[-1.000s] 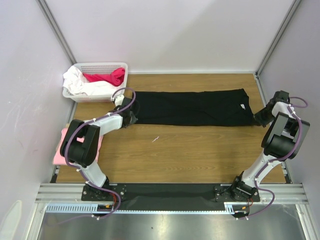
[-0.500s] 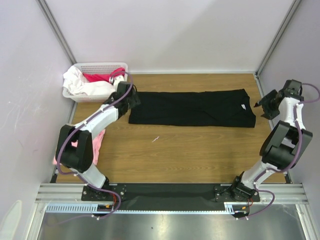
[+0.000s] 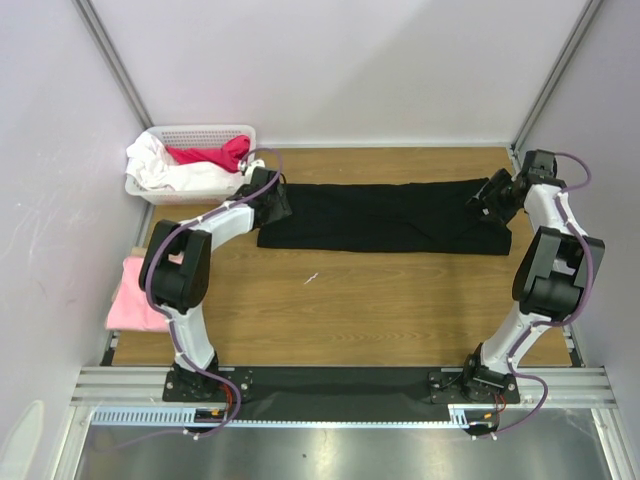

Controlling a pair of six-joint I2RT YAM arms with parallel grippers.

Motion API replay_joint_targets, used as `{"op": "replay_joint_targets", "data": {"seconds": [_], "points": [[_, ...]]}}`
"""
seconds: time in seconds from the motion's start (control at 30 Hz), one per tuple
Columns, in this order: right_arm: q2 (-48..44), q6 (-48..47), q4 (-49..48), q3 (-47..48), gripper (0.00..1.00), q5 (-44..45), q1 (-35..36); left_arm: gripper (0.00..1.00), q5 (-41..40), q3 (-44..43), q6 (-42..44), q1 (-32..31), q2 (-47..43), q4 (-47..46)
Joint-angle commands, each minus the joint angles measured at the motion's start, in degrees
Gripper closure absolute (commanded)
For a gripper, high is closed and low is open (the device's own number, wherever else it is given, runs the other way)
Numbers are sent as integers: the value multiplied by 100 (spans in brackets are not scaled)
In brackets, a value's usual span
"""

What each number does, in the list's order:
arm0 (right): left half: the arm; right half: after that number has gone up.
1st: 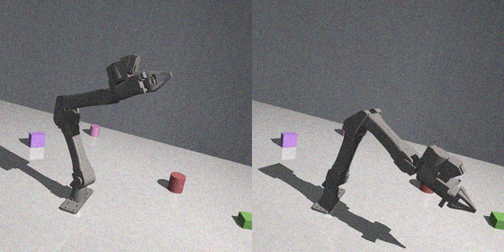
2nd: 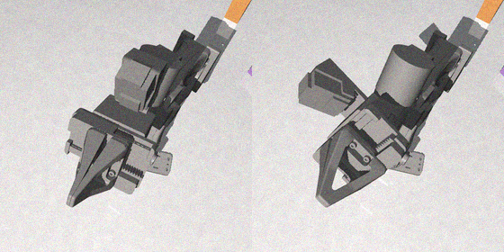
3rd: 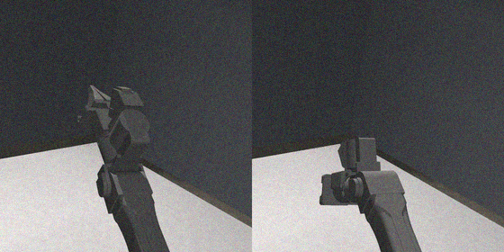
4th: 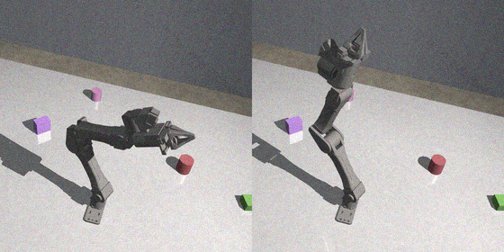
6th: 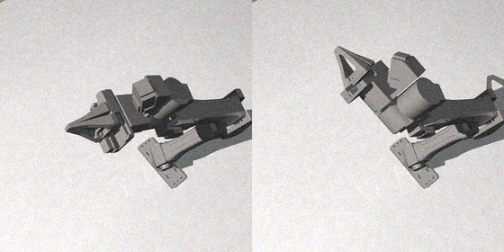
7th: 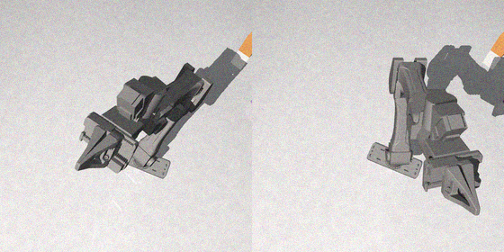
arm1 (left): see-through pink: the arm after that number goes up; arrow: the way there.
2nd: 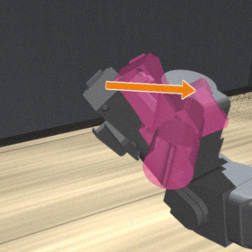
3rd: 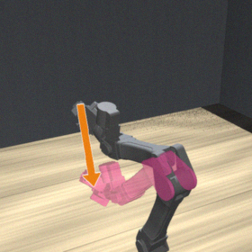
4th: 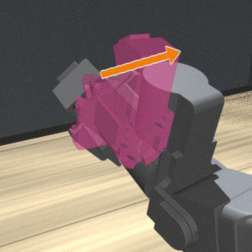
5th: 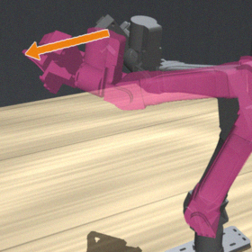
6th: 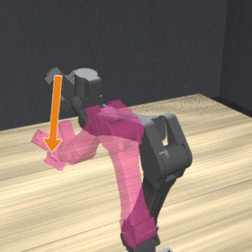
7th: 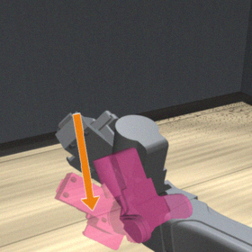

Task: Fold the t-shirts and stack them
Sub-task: Fold the tshirt

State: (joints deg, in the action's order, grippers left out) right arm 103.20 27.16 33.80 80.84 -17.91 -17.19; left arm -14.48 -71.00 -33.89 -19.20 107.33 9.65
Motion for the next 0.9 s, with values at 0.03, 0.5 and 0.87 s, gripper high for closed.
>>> {"op": "replay_joint_targets", "data": {"seconds": [0.03,0.5,0.87], "points": [[7,53,-146,178,37,-19,-47,38,-414,-151,268,83,-37,-121],[157,132,-40,336,38,95,-39,48,-450,-502,471,294,622,-271],[227,202,12,450,39,192,-4,82,-591,-652,541,356,746,-315]]}}
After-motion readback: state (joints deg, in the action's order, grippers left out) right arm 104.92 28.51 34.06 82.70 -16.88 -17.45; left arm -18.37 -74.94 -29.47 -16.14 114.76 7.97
